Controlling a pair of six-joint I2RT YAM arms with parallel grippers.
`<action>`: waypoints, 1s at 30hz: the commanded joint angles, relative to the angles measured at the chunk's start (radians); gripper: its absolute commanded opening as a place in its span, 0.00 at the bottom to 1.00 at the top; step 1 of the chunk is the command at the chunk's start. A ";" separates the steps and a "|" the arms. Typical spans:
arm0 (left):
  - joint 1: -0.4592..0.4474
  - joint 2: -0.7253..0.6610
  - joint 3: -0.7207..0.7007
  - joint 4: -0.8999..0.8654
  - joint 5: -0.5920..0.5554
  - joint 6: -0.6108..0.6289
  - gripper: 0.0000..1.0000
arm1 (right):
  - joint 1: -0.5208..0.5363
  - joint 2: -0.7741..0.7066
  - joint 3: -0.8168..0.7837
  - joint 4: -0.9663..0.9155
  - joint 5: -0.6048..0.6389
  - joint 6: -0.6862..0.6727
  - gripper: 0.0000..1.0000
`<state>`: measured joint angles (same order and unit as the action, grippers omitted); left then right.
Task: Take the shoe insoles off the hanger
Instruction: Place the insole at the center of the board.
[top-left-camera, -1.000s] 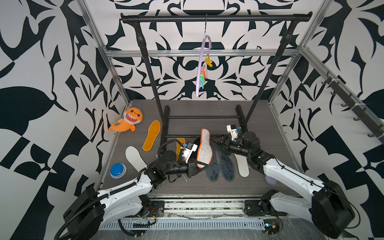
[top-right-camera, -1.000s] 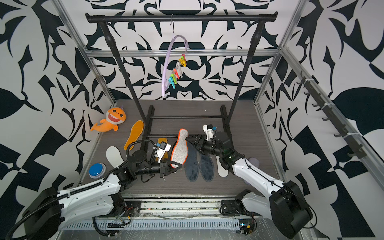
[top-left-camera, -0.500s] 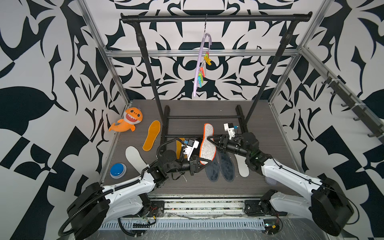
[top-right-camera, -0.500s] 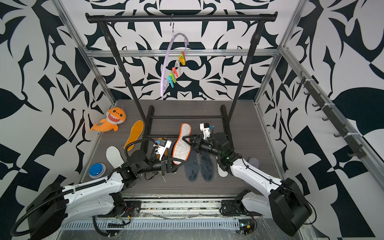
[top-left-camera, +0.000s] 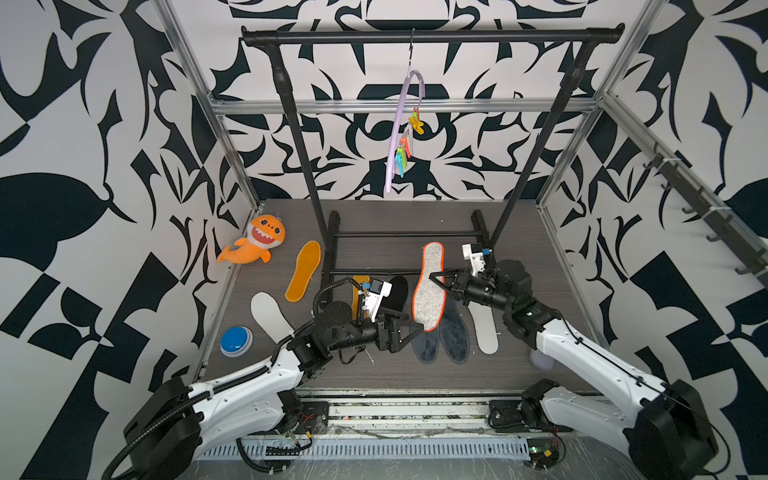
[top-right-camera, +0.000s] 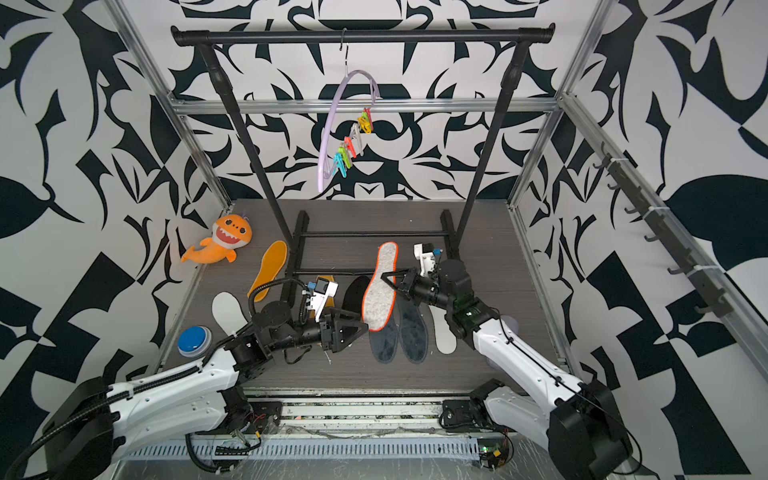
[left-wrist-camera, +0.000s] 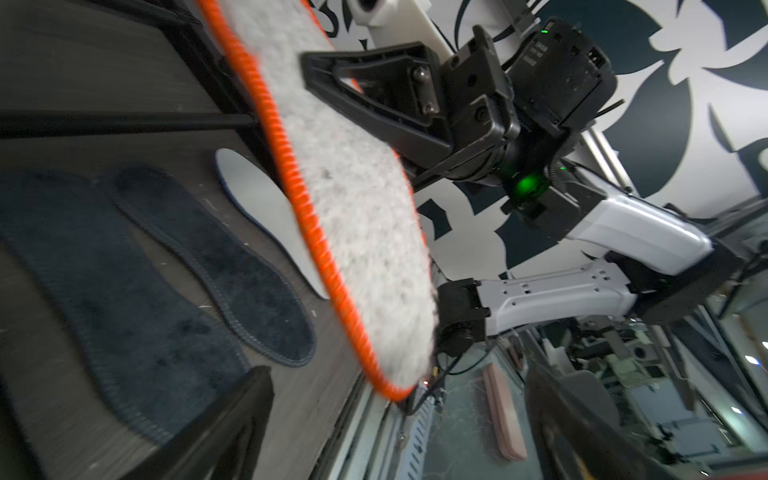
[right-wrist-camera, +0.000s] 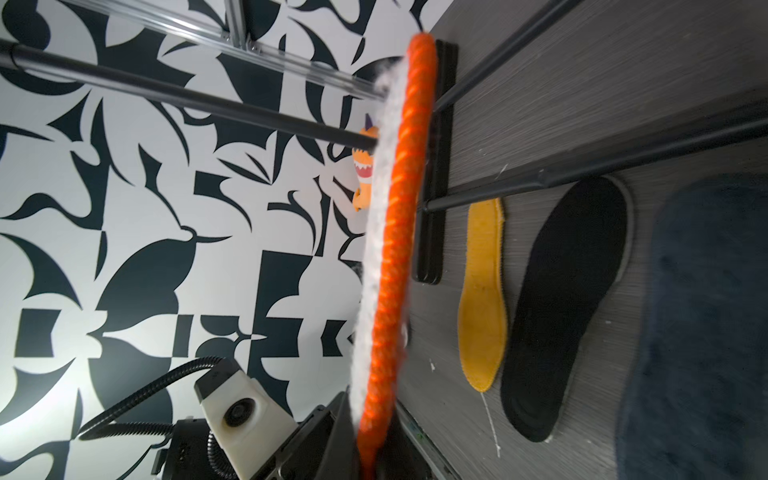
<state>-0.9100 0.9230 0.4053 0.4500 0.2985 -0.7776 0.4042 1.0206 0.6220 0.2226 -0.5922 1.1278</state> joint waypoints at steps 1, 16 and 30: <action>-0.001 -0.103 0.031 -0.278 -0.233 0.091 0.99 | -0.101 -0.082 0.048 -0.226 -0.046 -0.133 0.00; 0.001 -0.012 0.102 -0.345 -0.322 0.197 0.99 | -0.668 -0.026 0.167 -0.674 0.069 -0.485 0.00; 0.000 0.173 0.162 -0.163 -0.198 0.225 0.99 | -0.765 0.498 0.591 -0.715 0.330 -0.749 0.00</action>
<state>-0.9100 1.0847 0.5438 0.2253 0.0616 -0.5686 -0.3580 1.4727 1.1454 -0.4625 -0.3286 0.4736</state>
